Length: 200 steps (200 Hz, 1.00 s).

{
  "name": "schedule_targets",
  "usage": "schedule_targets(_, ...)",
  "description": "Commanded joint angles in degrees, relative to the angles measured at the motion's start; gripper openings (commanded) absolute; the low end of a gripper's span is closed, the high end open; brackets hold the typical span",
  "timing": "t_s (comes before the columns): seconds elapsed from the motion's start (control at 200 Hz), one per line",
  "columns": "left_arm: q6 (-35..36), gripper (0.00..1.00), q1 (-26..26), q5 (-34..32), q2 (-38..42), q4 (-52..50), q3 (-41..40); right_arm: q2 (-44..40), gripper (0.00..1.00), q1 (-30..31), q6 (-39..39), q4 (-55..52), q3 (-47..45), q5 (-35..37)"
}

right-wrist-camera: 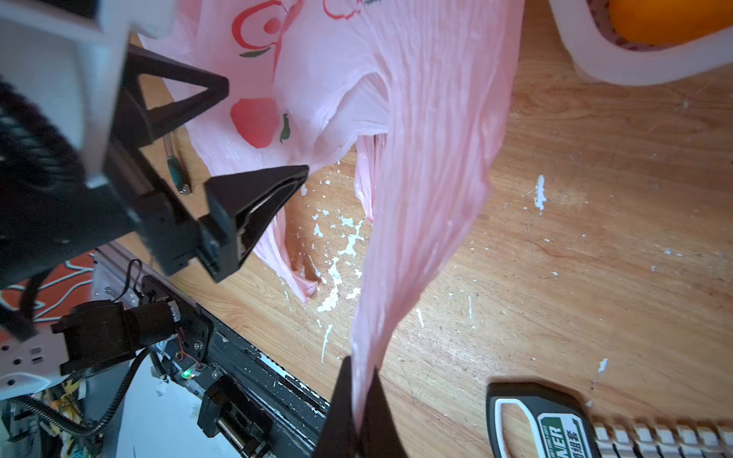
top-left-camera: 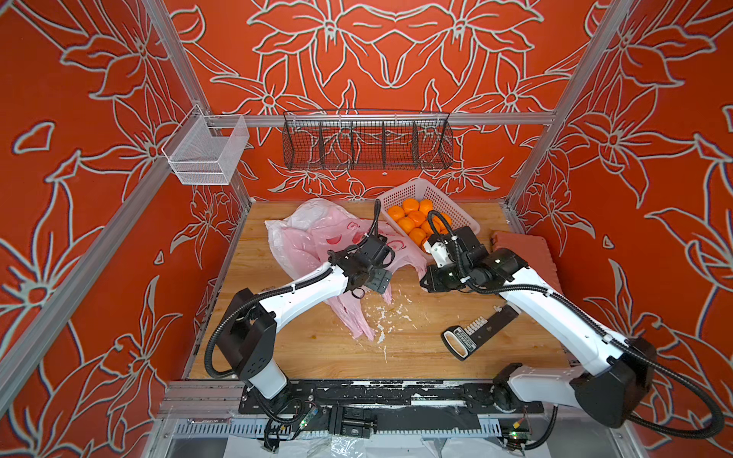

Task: Place the oranges into plastic bags & tie knots
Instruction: Open the plastic bag at the center of the board.

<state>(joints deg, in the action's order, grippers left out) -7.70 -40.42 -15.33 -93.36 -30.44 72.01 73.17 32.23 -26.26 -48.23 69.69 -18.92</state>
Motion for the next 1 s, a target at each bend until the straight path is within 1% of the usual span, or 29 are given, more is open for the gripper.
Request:
schedule_targets(0.0, 0.3, 0.97, -0.4, -3.6, -1.7, 3.2, 0.9, -0.8, 0.00, 0.0, -2.3, -2.0, 2.2, -2.4)
schedule_targets(0.185, 0.0, 0.97, -0.4, -8.2, -3.5, 6.2, 0.4, -1.0, 0.00, 0.0, -3.0, -2.3, 3.1, -2.2)
schedule_targets(0.385, -0.5, 0.97, -0.4, -12.8, -3.8, 8.2, -1.6, -1.0, 0.00, -0.1, -3.3, -3.2, 3.4, 0.1)
schedule_targets(0.515, -1.4, 1.00, -0.5, -15.7, -4.5, 7.4, -2.3, -1.4, 0.00, -0.1, -4.0, -3.0, 3.7, 1.4)
schedule_targets(0.555, -1.7, 0.98, -0.4, -16.4, -4.5, 6.8, -2.3, -1.4, 0.00, -0.2, -4.1, -3.2, 4.0, 2.4)
schedule_targets(0.605, -1.5, 0.89, -0.5, -16.4, -4.2, 6.0, -2.3, -1.2, 0.00, -0.2, -3.9, -3.3, 4.4, 3.5)
schedule_targets(0.731, -1.6, 0.57, -0.4, -16.0, -2.7, 4.1, -2.5, -0.2, 0.00, -0.4, -3.4, -2.9, 5.7, 4.8)
schedule_targets(0.796, -1.7, 0.44, -0.4, -15.4, -1.5, 2.6, -2.3, 0.3, 0.00, -0.6, -2.7, -2.6, 6.7, 5.2)
schedule_targets(0.871, -2.2, 0.25, -0.5, -14.7, 0.2, 0.3, -1.6, 1.3, 0.00, -0.8, -1.3, -2.7, 8.3, 6.1)
schedule_targets(0.921, -2.6, 0.18, -0.5, -14.1, 1.5, -2.1, -0.3, 1.8, 0.00, -1.0, -0.2, -2.9, 9.6, 6.7)
schedule_targets(0.996, -3.3, 0.14, -0.4, -11.9, 3.8, -6.9, 2.3, 2.8, 0.00, -1.6, 1.8, -3.3, 12.1, 7.4)
